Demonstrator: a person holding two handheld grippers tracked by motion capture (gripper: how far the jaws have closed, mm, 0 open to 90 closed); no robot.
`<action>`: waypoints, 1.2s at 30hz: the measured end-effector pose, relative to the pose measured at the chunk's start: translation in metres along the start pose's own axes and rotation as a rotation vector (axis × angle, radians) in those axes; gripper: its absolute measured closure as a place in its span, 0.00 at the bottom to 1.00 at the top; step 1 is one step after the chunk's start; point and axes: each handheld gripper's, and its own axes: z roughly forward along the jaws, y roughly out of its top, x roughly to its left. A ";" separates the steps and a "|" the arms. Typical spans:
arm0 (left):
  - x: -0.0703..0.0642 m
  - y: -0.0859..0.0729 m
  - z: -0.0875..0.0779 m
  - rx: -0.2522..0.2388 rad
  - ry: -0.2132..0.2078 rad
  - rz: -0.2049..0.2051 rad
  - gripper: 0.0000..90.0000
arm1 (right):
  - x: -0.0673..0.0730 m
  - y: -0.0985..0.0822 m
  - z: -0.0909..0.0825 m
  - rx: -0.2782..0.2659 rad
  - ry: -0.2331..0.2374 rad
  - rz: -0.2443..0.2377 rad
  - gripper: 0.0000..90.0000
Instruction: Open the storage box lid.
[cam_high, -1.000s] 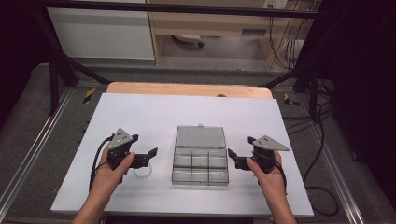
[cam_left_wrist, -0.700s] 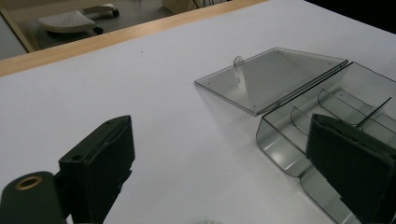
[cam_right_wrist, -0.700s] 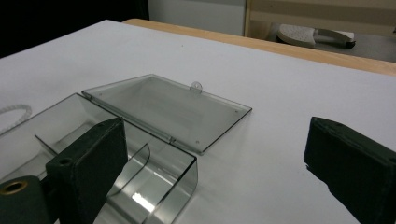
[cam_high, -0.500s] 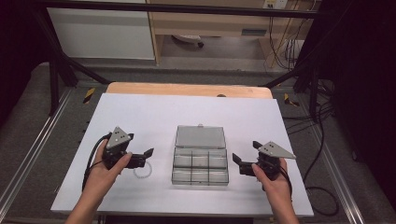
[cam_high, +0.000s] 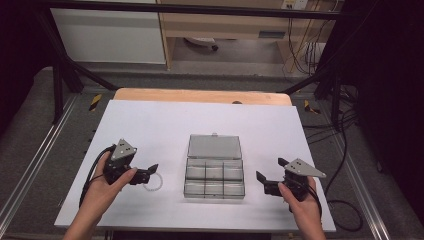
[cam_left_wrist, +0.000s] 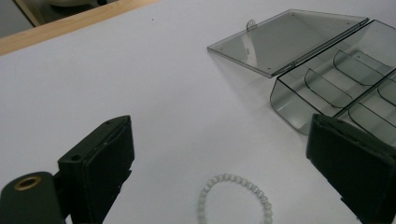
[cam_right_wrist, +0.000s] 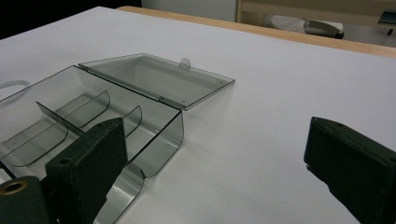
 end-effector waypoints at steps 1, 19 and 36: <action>0.000 -0.001 0.000 0.007 -0.001 -0.001 0.09 | 0.000 0.000 -0.001 0.003 -0.001 -0.002 0.07; 0.007 -0.013 0.007 0.065 -0.007 -0.002 0.11 | 0.006 -0.019 -0.014 0.082 0.002 -0.016 0.07; 0.010 -0.030 0.026 0.146 -0.014 -0.006 0.13 | 0.007 -0.031 -0.010 0.112 0.005 -0.028 0.06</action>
